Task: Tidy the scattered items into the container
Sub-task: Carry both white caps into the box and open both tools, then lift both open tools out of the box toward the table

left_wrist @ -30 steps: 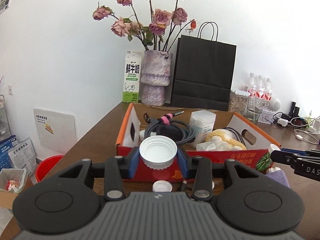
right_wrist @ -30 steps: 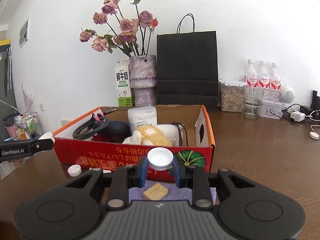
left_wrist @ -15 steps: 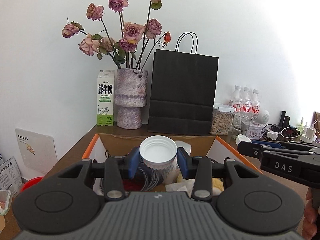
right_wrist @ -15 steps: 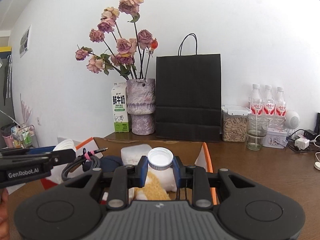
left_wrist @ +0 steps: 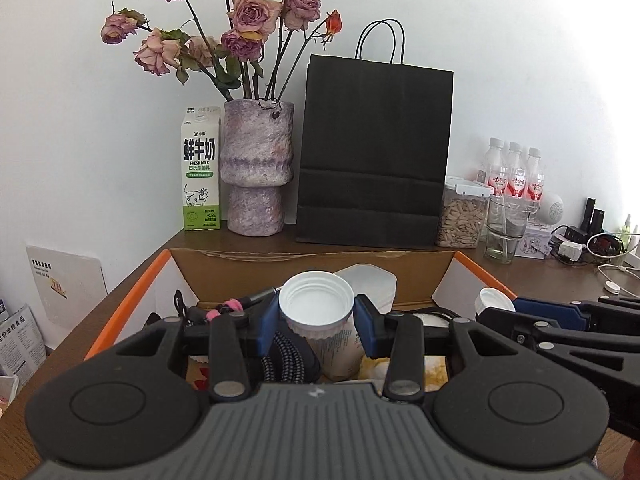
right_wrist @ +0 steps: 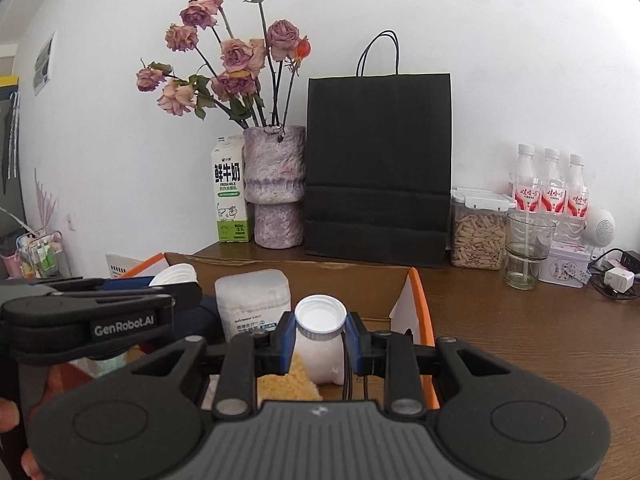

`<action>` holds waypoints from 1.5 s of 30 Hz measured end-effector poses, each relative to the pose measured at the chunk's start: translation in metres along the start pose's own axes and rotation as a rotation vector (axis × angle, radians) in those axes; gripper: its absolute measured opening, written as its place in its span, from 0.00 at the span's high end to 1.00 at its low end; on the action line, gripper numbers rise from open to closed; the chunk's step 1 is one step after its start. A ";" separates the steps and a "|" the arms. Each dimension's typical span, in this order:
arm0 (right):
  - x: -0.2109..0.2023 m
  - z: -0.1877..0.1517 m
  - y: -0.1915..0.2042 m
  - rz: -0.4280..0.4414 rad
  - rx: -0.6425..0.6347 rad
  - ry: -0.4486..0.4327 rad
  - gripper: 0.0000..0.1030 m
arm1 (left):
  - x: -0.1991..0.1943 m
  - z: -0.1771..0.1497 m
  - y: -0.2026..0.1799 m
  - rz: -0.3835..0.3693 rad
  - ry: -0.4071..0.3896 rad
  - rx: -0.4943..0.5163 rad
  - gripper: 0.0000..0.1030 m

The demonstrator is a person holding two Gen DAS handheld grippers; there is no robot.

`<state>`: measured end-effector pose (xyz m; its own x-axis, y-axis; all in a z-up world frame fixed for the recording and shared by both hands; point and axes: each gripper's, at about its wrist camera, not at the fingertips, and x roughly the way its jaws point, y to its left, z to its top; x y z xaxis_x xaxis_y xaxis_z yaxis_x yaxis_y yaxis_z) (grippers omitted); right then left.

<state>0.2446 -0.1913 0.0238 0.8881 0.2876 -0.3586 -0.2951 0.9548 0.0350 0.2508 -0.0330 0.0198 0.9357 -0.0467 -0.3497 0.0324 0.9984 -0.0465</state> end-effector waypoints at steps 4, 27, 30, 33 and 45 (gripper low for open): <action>0.001 -0.006 0.003 -0.012 -0.006 0.013 0.76 | 0.001 -0.004 -0.003 0.008 0.002 0.021 0.60; -0.019 -0.009 -0.007 -0.075 0.054 -0.075 0.00 | -0.025 -0.003 0.003 0.102 -0.153 -0.013 0.00; -0.019 -0.010 -0.005 -0.074 0.044 -0.074 0.00 | -0.025 -0.005 0.001 0.100 -0.155 -0.005 0.00; -0.020 -0.011 -0.003 -0.075 0.041 -0.073 0.00 | -0.024 -0.005 0.001 0.098 -0.154 -0.004 0.00; -0.026 -0.015 0.001 -0.078 0.034 -0.070 0.00 | -0.028 -0.011 0.001 0.092 -0.152 0.010 0.00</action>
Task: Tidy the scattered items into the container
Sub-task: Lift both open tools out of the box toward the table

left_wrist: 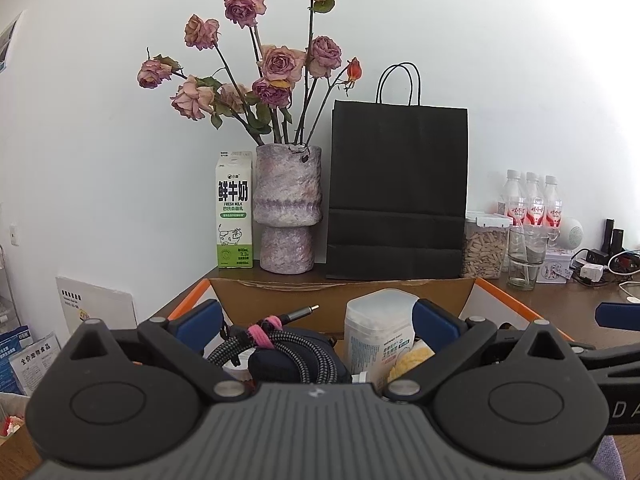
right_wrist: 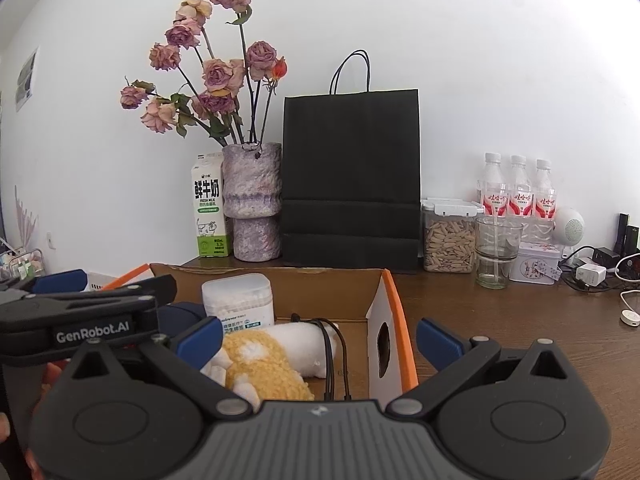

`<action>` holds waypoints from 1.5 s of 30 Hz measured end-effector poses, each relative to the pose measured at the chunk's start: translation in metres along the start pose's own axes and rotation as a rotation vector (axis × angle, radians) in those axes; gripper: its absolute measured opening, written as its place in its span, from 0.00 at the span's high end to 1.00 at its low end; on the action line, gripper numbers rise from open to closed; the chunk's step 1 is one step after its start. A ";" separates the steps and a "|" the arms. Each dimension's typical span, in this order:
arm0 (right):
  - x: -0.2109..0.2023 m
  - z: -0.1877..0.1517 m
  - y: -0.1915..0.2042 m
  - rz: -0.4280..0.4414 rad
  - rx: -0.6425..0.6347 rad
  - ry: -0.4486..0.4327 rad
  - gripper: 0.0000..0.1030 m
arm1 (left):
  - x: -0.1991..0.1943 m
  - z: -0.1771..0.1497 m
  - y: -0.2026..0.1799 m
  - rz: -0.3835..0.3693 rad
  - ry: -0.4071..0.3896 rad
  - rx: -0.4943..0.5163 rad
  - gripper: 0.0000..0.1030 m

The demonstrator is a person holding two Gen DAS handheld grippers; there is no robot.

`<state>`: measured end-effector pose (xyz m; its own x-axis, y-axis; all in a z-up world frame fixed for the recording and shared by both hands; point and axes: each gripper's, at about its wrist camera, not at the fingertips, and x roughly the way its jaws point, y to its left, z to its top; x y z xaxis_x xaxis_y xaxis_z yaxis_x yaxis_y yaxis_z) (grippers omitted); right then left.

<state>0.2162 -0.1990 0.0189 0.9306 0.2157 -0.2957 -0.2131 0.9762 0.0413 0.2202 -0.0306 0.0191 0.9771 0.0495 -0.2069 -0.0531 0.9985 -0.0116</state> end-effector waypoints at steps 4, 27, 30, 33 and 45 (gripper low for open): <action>-0.004 -0.001 0.002 0.004 -0.007 -0.003 0.00 | -0.004 -0.001 0.002 -0.006 -0.005 0.001 0.00; -0.032 -0.021 0.012 0.063 -0.093 0.052 0.00 | -0.038 -0.018 0.014 -0.031 0.004 0.053 0.00; -0.035 -0.027 0.010 0.063 -0.091 0.081 0.00 | -0.044 -0.022 0.018 -0.026 0.020 0.054 0.00; -0.038 -0.032 0.007 0.057 -0.086 0.097 0.00 | -0.049 -0.028 0.021 -0.018 0.036 0.064 0.00; -0.048 -0.049 -0.009 -0.006 -0.048 0.152 0.00 | -0.066 -0.042 0.045 0.009 0.117 0.032 0.00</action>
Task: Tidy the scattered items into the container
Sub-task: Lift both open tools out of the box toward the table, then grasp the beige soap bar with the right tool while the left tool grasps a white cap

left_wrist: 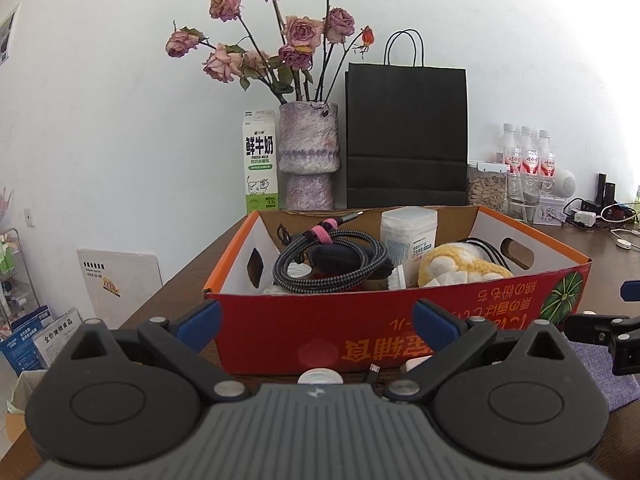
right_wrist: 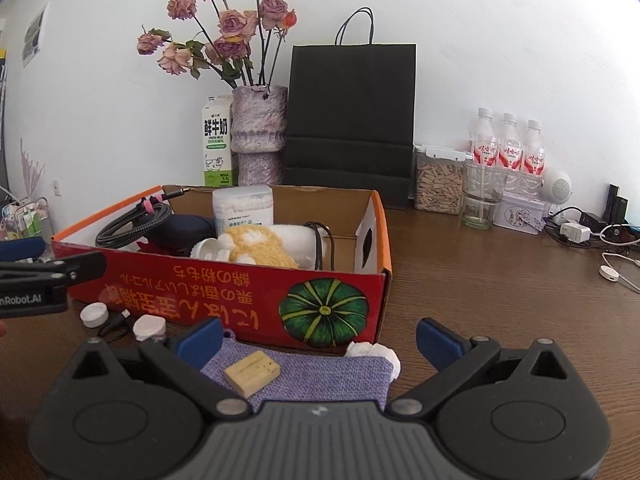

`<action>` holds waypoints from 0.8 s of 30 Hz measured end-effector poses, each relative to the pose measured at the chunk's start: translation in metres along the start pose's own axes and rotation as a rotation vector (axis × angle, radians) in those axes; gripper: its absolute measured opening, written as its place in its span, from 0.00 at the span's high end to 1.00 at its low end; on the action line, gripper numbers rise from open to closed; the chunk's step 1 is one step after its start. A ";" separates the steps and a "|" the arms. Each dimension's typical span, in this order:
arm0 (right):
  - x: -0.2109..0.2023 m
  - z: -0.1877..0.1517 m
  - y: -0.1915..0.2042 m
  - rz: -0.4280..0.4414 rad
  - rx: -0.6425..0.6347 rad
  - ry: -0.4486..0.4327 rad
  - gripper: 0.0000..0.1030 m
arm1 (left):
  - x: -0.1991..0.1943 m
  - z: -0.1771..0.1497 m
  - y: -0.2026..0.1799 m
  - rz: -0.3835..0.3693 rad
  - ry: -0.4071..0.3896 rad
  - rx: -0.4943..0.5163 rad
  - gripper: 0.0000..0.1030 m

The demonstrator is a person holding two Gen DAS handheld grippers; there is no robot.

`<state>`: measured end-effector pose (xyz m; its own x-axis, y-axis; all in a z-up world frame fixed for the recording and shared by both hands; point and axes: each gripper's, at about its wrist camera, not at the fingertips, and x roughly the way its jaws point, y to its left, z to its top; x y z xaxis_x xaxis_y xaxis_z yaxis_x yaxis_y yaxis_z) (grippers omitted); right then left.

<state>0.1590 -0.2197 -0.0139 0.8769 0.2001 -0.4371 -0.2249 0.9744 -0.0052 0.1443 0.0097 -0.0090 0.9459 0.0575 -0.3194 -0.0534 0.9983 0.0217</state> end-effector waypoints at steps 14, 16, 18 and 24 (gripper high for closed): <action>0.018 -0.003 -0.018 -0.077 0.063 0.097 0.15 | 0.002 -0.006 0.023 0.034 0.114 -0.039 0.00; 0.021 -0.002 -0.028 -0.090 0.107 0.109 0.21 | 0.004 -0.006 0.024 0.037 0.126 -0.042 0.00; 0.024 -0.003 -0.037 -0.089 0.139 0.129 0.24 | 0.006 -0.006 0.025 0.040 0.140 -0.046 0.00; 0.008 -0.003 -0.024 0.013 0.083 0.059 0.30 | 0.010 -0.006 0.026 0.043 0.164 -0.051 0.00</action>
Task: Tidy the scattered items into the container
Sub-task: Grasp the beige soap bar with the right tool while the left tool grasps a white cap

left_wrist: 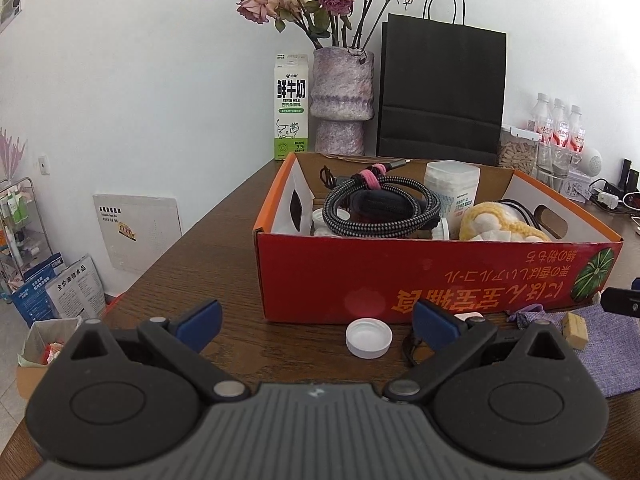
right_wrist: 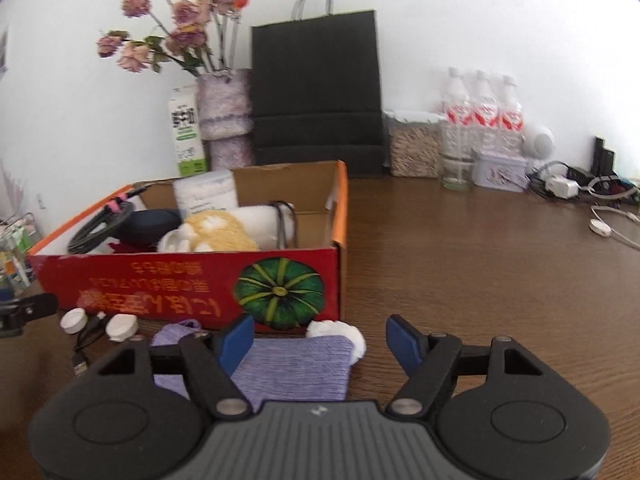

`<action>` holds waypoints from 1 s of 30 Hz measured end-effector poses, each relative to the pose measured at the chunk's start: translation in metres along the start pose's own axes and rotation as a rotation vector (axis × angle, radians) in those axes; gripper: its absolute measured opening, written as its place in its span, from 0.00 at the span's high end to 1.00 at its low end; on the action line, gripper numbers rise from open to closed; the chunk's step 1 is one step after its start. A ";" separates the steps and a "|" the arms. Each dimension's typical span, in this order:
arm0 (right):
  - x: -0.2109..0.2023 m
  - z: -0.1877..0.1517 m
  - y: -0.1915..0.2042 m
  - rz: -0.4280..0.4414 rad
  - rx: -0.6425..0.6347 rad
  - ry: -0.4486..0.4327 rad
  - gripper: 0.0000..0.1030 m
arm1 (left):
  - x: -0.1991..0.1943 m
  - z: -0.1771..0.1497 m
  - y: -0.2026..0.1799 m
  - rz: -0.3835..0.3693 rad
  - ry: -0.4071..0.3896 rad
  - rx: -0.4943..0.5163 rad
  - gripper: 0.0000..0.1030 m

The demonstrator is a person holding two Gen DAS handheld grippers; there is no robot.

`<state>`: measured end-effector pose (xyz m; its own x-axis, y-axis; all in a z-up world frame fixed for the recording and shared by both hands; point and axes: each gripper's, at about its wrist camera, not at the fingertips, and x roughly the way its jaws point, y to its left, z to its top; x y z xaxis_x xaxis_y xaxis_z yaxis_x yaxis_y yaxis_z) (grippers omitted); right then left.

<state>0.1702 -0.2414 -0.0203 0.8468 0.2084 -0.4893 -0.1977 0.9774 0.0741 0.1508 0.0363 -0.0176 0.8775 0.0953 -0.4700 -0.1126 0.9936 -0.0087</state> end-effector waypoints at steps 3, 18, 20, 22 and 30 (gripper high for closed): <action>-0.002 -0.002 0.020 0.078 -0.066 0.008 0.39 | 0.001 0.000 0.000 0.005 0.005 0.004 0.00; 0.006 -0.006 0.051 0.118 -0.136 0.059 0.68 | 0.010 0.000 -0.004 -0.006 0.061 0.023 0.00; 0.005 -0.006 0.051 0.113 -0.140 0.054 0.68 | 0.013 0.000 -0.005 -0.001 0.080 0.027 0.00; 0.005 -0.005 0.051 0.112 -0.141 0.053 0.68 | 0.017 0.000 -0.006 0.010 0.104 0.030 0.00; 0.005 -0.004 0.050 0.110 -0.141 0.051 0.68 | 0.031 0.002 -0.003 -0.003 0.151 0.008 0.13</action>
<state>0.1622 -0.1916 -0.0226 0.7911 0.3079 -0.5285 -0.3577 0.9338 0.0084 0.1790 0.0363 -0.0303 0.7979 0.0833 -0.5970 -0.1063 0.9943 -0.0034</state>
